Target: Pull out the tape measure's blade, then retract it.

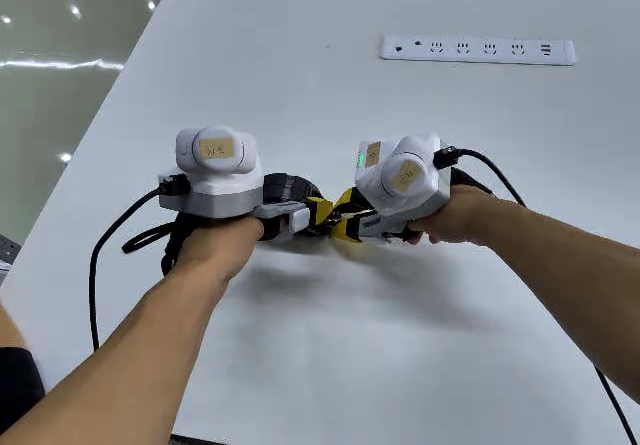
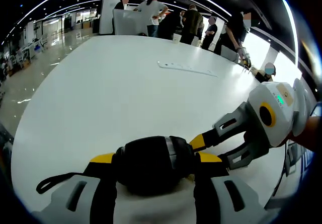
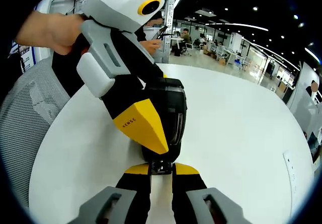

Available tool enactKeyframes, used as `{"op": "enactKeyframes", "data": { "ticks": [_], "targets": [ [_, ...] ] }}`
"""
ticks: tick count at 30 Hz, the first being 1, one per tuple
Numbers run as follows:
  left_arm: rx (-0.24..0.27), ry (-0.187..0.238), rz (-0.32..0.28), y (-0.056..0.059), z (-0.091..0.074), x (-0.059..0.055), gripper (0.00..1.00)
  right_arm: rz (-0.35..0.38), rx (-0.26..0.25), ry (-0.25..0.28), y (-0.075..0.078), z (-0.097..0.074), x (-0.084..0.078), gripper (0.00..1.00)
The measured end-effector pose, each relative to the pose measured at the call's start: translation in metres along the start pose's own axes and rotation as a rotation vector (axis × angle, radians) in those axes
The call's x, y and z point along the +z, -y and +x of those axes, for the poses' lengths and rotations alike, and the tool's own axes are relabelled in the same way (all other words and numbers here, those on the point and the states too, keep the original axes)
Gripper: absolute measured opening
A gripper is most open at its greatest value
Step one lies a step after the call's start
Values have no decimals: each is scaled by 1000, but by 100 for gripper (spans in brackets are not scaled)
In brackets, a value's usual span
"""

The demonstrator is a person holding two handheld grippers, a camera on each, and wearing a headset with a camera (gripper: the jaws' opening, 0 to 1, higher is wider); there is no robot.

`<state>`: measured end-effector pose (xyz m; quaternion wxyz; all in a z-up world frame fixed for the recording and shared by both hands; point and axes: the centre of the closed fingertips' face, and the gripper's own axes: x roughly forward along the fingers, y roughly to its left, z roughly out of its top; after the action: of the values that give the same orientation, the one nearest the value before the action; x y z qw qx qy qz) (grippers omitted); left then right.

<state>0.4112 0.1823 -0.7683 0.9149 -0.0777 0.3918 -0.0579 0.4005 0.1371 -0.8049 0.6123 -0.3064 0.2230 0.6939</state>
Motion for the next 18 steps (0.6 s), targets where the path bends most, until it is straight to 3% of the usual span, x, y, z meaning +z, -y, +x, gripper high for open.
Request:
{"op": "enactKeyframes", "data": {
  "ticks": [18],
  "targets": [
    [-2,-16,-10,0,0,0,59,23,-14,-7,3,-7,1,15]
  ]
}}
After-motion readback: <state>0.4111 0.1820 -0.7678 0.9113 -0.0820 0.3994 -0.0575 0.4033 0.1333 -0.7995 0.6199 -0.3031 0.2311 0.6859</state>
